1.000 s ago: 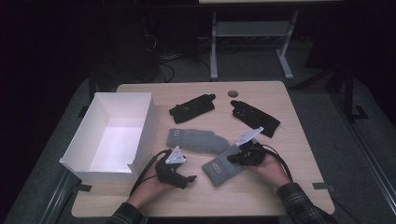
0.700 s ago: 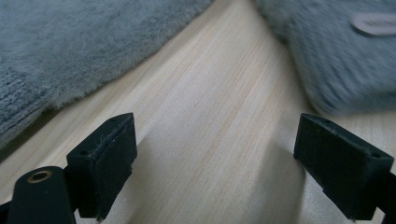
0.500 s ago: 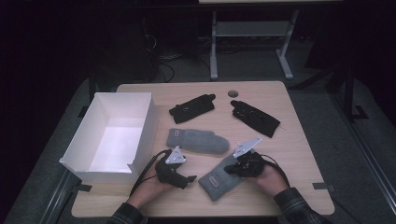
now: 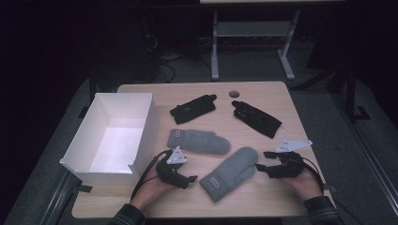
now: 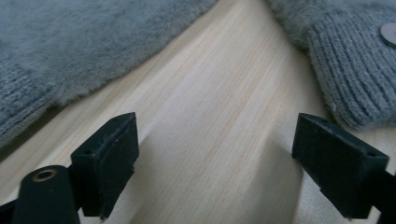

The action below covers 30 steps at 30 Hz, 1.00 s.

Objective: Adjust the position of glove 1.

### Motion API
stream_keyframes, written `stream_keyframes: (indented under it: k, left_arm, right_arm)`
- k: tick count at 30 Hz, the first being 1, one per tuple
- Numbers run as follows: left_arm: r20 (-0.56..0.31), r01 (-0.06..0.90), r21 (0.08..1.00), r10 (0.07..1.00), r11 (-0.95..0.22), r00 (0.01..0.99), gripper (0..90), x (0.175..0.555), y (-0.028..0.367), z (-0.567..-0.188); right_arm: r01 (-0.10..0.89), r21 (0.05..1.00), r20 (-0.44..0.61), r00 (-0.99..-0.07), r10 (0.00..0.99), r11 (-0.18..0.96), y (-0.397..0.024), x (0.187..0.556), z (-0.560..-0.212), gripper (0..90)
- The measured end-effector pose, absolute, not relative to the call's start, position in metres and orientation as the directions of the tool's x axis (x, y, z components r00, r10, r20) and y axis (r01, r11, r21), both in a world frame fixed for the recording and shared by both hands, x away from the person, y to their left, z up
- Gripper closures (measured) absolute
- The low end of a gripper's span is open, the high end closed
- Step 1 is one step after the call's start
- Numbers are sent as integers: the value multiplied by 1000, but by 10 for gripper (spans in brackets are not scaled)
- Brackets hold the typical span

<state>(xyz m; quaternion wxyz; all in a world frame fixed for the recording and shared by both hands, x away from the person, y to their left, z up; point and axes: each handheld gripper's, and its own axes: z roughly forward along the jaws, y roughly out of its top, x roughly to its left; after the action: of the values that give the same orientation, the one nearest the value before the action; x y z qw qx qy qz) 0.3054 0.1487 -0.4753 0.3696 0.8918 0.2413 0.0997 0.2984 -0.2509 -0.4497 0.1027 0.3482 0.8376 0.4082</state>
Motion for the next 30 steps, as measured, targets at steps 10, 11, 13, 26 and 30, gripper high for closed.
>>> stream_keyframes:
  k: [10,11,13,26,30]
  left_arm:
    - [4,378,717,544,-586,839,671,313,147,-455]
    - [5,382,710,547,-591,837,758,315,145,-453]
    - [26,382,695,551,-609,834,892,319,141,-448]
    - [70,431,705,659,-564,749,895,374,135,-428]
    - [89,445,694,681,-566,727,895,388,135,-432]
  right_arm:
    - [550,722,78,-668,740,420,-289,289,-478,162]
    - [552,724,81,-664,744,414,-291,288,-480,157]
    - [546,732,80,-662,745,407,-295,287,-481,154]
    - [536,725,39,-660,750,433,-289,287,-482,133]
    - [534,723,34,-661,750,438,-289,287,-482,132]
